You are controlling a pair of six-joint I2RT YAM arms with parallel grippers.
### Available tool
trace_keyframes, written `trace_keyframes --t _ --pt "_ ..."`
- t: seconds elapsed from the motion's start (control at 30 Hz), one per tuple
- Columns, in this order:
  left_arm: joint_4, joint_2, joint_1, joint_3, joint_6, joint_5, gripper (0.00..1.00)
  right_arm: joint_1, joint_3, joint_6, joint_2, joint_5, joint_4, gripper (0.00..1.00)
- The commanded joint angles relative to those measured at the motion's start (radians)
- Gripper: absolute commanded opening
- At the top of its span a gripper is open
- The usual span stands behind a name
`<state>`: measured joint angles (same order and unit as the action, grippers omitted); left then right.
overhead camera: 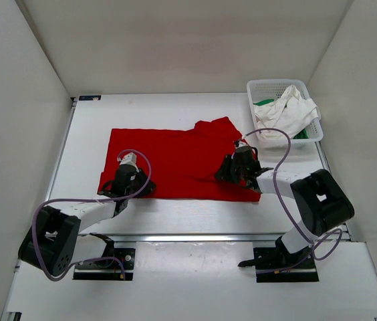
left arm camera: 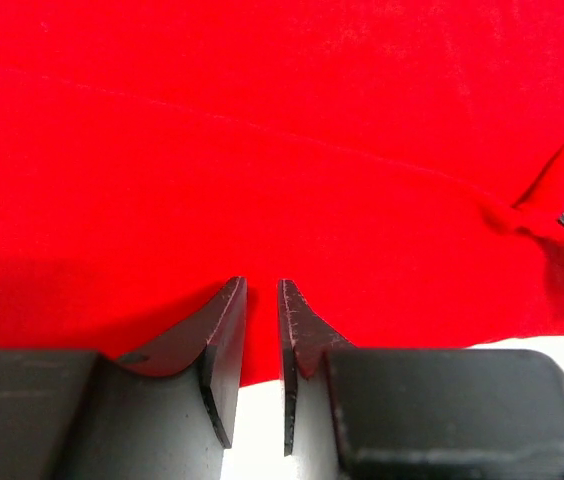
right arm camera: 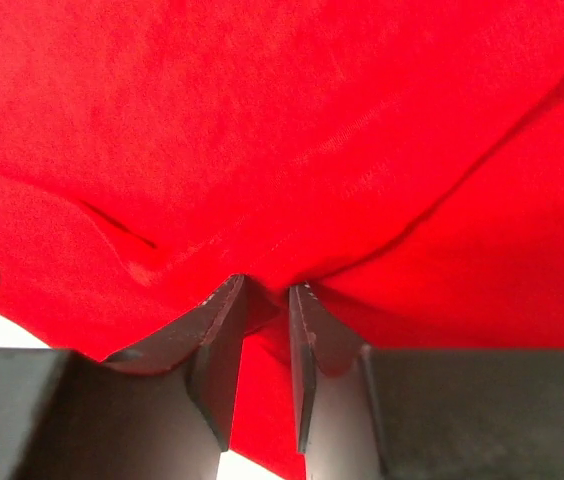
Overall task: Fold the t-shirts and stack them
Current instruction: Fold the flattened tshirt in 1/3 of the way
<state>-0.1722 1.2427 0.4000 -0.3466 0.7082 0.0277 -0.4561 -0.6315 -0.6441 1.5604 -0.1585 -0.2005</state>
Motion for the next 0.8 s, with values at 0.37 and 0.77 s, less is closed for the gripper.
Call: trace_keyframes --t 0.37,0.77 --pt "-0.033 -0.077 0.011 0.029 0.03 0.029 0.3 0.008 -0.396 -0.039 0.214 -0.073 -0.019 0.18" --pt "-0.024 -0.013 0.144 -0.069 0.023 -0.023 0.31 -0.018 -0.197 0.029 0.026 -0.009 0.023 0.0"
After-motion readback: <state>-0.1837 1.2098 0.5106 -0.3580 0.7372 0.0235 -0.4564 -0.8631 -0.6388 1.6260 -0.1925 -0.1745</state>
